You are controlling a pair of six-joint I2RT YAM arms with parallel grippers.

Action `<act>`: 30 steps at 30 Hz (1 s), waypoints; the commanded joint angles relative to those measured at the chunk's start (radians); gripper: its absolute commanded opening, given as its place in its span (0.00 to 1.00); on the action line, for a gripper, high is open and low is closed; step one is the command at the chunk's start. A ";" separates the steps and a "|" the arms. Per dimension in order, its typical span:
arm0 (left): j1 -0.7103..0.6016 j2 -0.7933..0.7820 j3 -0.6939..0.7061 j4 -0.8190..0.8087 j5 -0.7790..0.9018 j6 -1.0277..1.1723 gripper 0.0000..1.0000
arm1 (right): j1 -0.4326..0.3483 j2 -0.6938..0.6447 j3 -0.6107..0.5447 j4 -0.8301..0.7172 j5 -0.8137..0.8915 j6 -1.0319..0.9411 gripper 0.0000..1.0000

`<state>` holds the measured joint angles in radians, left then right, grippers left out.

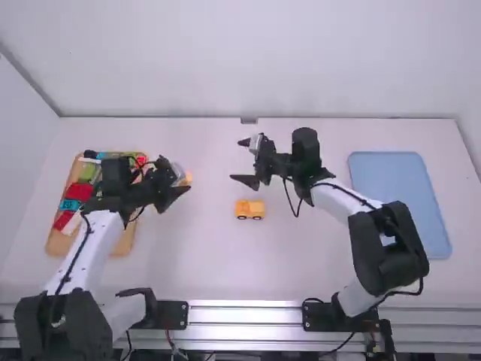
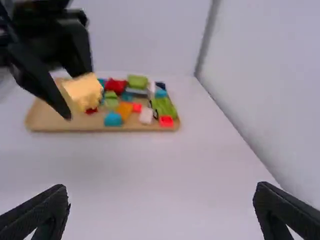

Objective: Assemble lego blocks to make yellow taxi

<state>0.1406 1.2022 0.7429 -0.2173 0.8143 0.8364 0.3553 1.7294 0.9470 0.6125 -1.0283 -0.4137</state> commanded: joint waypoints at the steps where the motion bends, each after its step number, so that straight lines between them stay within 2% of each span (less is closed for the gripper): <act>1: -0.042 0.007 -0.043 0.080 0.122 -0.113 0.24 | 0.005 0.056 0.017 0.054 -0.156 0.107 0.98; 3: -0.052 0.017 -0.055 0.128 0.133 -0.140 0.24 | 0.004 0.069 0.017 0.088 -0.200 0.130 0.98; 6: -0.062 0.084 -0.083 0.325 0.248 -0.252 0.24 | -0.013 0.100 0.017 0.205 -0.322 0.230 0.99; 10: -0.062 0.190 -0.084 0.505 0.434 -0.299 0.26 | -0.012 0.103 0.017 0.277 -0.340 0.324 0.98; 13: -0.074 0.269 -0.084 0.647 0.507 -0.367 0.26 | -0.001 0.103 0.019 0.312 -0.331 0.401 0.94; 14: -0.089 0.312 -0.084 0.739 0.521 -0.431 0.26 | 0.000 0.104 0.024 0.320 -0.333 0.436 0.90; 15: -0.091 0.317 -0.084 0.750 0.522 -0.439 0.26 | 0.000 0.104 0.026 0.320 -0.333 0.444 0.90; 17: -0.123 0.381 -0.084 0.923 0.537 -0.567 0.25 | -0.001 0.104 0.040 0.300 -0.327 0.480 0.81; 21: -0.168 0.442 -0.084 1.131 0.535 -0.706 0.24 | 0.000 0.104 0.051 0.223 -0.253 0.455 0.78; 23: -0.184 0.453 -0.084 1.194 0.529 -0.744 0.24 | 0.000 0.104 0.051 0.209 -0.259 0.424 0.78; 26: -0.187 0.453 -0.082 1.198 0.529 -0.743 0.25 | 0.000 0.104 0.051 0.221 -0.293 0.425 0.78; 30: -0.193 0.453 -0.079 1.175 0.529 -0.736 0.23 | 0.000 0.104 0.054 0.218 -0.288 0.425 0.69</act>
<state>-0.0471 1.6497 0.6662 0.9607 1.3167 0.1219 0.3561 1.8297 0.9676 0.8268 -1.3056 0.0128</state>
